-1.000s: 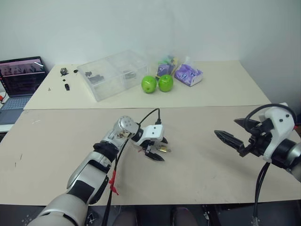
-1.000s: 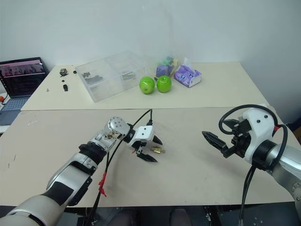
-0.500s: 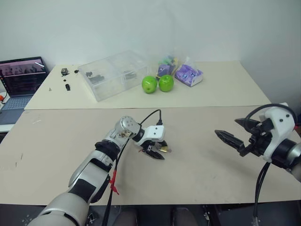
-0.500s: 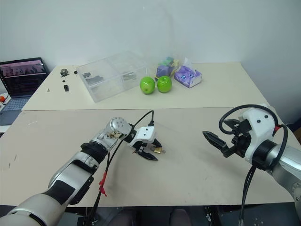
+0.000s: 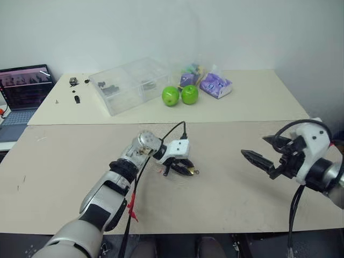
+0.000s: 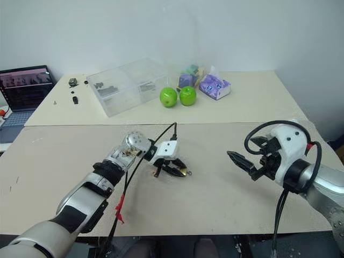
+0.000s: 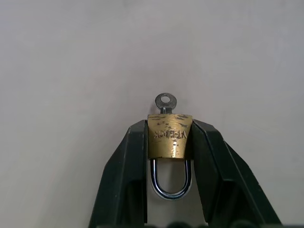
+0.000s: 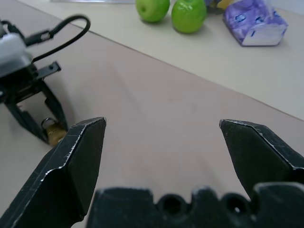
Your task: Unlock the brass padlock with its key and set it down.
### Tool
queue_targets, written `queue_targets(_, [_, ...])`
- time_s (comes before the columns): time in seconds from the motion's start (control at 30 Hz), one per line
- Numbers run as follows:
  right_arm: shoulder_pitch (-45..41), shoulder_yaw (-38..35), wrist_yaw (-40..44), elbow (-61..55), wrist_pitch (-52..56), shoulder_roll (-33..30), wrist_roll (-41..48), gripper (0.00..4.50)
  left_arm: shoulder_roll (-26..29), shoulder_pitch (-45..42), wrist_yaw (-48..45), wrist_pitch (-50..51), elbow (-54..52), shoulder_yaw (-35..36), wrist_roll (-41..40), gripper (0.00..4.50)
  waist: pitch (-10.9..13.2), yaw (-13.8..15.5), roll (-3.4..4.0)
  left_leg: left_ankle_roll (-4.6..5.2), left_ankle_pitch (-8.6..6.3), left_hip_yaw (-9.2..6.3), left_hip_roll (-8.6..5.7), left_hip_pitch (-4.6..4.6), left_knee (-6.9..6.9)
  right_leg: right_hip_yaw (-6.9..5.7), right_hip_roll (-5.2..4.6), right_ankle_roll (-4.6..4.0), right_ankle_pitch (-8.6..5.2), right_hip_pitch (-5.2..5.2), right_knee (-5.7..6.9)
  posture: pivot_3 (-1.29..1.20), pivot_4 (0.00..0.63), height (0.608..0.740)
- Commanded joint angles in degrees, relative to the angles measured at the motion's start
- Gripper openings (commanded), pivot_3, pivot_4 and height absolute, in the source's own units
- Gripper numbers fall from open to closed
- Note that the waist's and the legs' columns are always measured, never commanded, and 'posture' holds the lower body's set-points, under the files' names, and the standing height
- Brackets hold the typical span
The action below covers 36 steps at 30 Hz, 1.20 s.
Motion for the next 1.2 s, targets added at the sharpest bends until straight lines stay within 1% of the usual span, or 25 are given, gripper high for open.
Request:
queue_targets(0.03, [-1.7,0.4,2.9,-0.5,-4.4,-3.8,-4.1,4.5,0.5,-4.7,0.5,5.3,-4.7,4.4,-4.4,0.81,0.0,0.0,0.0,0.0,0.0,0.0,0.0,-0.01,0.01,-0.01,0.0,0.03,-0.01,0.0,-0.01,0.0,0.15,0.74])
queue_targets(0.1, [-2.9,2.1,4.6,0.3,-6.6,-5.7,-6.3,4.5,1.1,-5.7,1.8,5.9,-4.6,5.1,-4.4,0.81,0.0,0.0,-0.01,0.01,-0.01,0.0,0.0,0.01,0.02,-0.01,0.0,0.05,-0.03,0.02,-0.02,0.0,0.15,0.74])
queue_targets(0.2, [-6.2,9.0,7.5,1.9,-14.0,-9.8,-14.4,4.5,2.5,-6.3,2.4,6.2,-5.7,5.5,-4.3,0.81,0.0,-0.6,0.04,0.03,-0.02,0.03,0.0,0.04,0.02,0.02,0.0,0.1,-0.05,0.02,-0.04,0.0,0.15,0.74])
queue_targets(0.3, [-8.6,19.0,8.5,5.3,-26.8,-12.8,-28.5,4.5,2.6,-6.0,3.7,6.7,-7.3,5.6,-4.5,0.81,0.0,-0.7,0.1,0.03,-0.02,0.01,0.06,0.04,0.02,0.01,0.07,0.17,-0.09,-0.07,-0.02,0.0,0.15,0.74])
queue_targets(0.33, [-8.9,22.1,8.5,6.9,-32.0,-13.0,-33.4,4.5,2.5,-5.7,4.3,6.8,-7.7,5.5,-4.5,0.81,-0.1,-0.6,0.12,0.02,-0.01,0.0,0.06,0.03,0.01,0.0,0.06,0.28,-0.17,-0.12,-0.03,0.0,0.15,0.74])
queue_targets(0.4, [-9.6,26.2,7.9,10.0,-40.7,-12.6,-41.3,4.5,2.3,-5.2,5.2,6.7,-7.8,4.9,-4.0,0.81,-0.1,-0.3,0.21,0.01,-0.01,0.01,0.06,0.04,0.02,0.0,0.06,0.57,-0.34,-0.11,-0.03,0.0,0.15,0.74])
queue_targets(0.5, [-9.5,31.4,5.8,13.0,-54.3,-11.5,-52.8,4.5,2.1,-3.9,5.2,6.9,-9.6,3.7,-3.8,0.81,-0.2,-0.2,0.32,-0.02,0.01,0.02,-0.03,-0.02,0.06,0.03,-0.01,0.57,-0.33,-0.12,0.0,0.0,0.15,0.74])
queue_targets(0.6, [-5.3,30.8,3.9,14.0,-63.1,-9.5,-57.5,4.5,2.0,-3.3,5.0,8.2,-11.7,3.2,-4.3,0.81,-0.2,0.0,0.31,-0.03,0.01,0.04,-0.07,-0.04,0.1,0.05,-0.06,0.26,-0.15,-0.13,0.0,0.0,0.15,0.74])
queue_targets(0.7, [-2.7,28.2,0.7,14.8,-68.5,-7.0,-61.6,4.5,1.5,-3.0,5.8,9.5,-12.7,2.8,-4.4,0.81,-0.1,0.0,0.26,-0.02,0.01,0.02,-0.07,-0.08,0.1,0.03,-0.06,0.26,-0.14,-0.11,-0.02,0.0,0.15,0.74])
queue_targets(0.83, [-3.3,29.4,0.2,14.9,-70.8,-3.2,-65.2,4.5,0.3,-2.6,7.1,11.2,-13.4,2.2,-4.2,0.81,-0.1,-0.1,0.19,-0.05,0.03,0.05,-0.1,0.01,0.14,0.08,-0.07,0.2,-0.11,-0.02,-0.02,0.0,0.15,0.74])
queue_targets(0.97, [-4.7,30.3,-1.6,15.4,-73.4,0.8,-70.2,4.5,-0.2,-2.6,7.3,16.9,-16.0,2.2,-5.5,0.81,-0.1,-0.5,0.15,-0.05,0.03,0.03,-0.05,0.12,0.14,0.08,0.01,0.18,-0.11,0.01,-0.03,0.0,0.15,0.74])
queue_targets(1.13, [-3.5,28.4,-3.1,16.5,-76.5,3.3,-72.6,4.5,0.8,-1.0,9.6,14.9,-16.4,-0.6,-1.7,0.81,-0.1,-0.5,0.25,-0.06,0.03,0.01,-0.03,0.13,0.12,0.08,0.03,0.16,-0.09,0.03,0.04,0.0,0.15,0.74])
queue_targets(1.2, [-2.7,28.2,-3.1,16.9,-77.4,3.6,-72.8,4.5,0.6,-0.8,10.3,15.3,-16.6,-1.0,-1.4,0.81,-0.2,-0.3,0.27,-0.05,0.03,0.01,-0.06,0.12,0.12,0.09,0.01,0.15,-0.09,0.08,0.0,0.0,0.15,0.74])
